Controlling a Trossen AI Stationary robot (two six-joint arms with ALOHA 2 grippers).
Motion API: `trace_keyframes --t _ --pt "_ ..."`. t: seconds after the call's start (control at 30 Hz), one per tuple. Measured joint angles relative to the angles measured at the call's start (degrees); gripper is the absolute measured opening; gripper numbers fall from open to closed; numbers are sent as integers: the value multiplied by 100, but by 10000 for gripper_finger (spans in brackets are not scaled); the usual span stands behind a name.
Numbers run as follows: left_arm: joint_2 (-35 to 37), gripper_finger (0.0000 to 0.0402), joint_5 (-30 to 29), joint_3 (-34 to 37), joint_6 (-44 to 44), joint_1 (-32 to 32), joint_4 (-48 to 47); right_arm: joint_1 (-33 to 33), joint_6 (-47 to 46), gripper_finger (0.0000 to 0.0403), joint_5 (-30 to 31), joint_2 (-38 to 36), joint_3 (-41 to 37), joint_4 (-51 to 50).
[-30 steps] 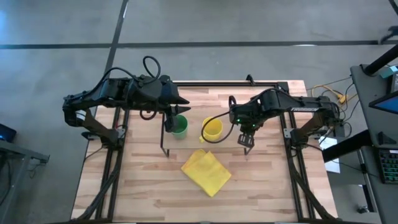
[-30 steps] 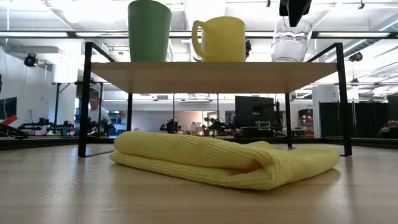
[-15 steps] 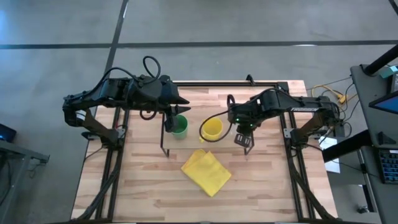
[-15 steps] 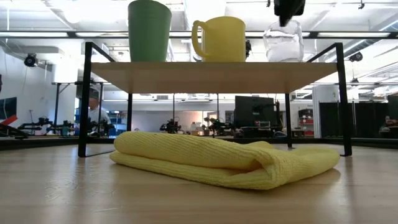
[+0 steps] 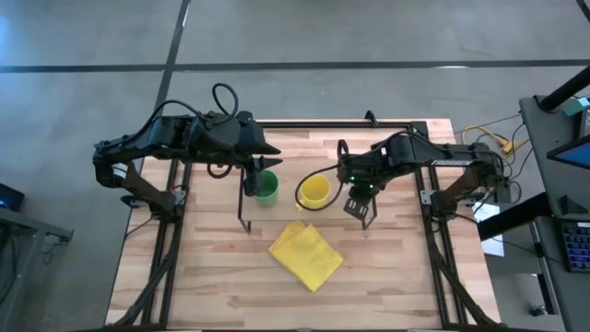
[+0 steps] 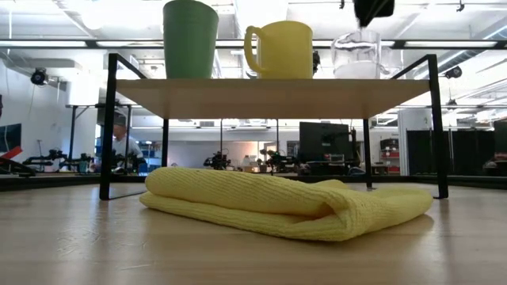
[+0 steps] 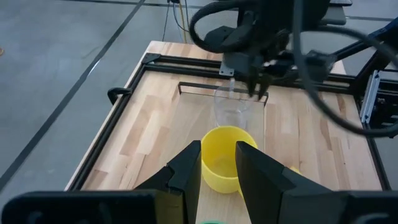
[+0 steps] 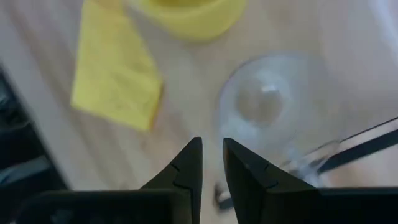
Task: Stack small to large cups/mugs on shelf
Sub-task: Return to Home Position
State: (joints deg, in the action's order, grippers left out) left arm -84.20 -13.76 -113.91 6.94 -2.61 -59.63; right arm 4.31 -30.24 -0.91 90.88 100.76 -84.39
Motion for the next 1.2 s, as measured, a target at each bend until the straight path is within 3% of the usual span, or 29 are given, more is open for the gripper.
trace_keyframes --t 0.5,0.67,0.77,0.9,1.0,1.2 --pt "375 86 13 4 303 -45 -42 396 -151 54 -164 -920 679 -238" --pt "497 86 5 7 331 -42 -750 478 422 52 1185 -1355 500 -142" --pt "596 86 -67 42 979 -39 -1578 574 567 53 1821 -1760 206 98" --pt "860 86 -811 168 2127 -45 -2215 766 848 54 1851 -2502 -419 886" --pt "1232 86 -1235 463 2282 -76 -1991 883 871 54 1852 -3205 -1015 1456" --pt "2164 86 -1255 1545 2271 -79 -1046 944 775 54 1852 -4768 -2555 2649"
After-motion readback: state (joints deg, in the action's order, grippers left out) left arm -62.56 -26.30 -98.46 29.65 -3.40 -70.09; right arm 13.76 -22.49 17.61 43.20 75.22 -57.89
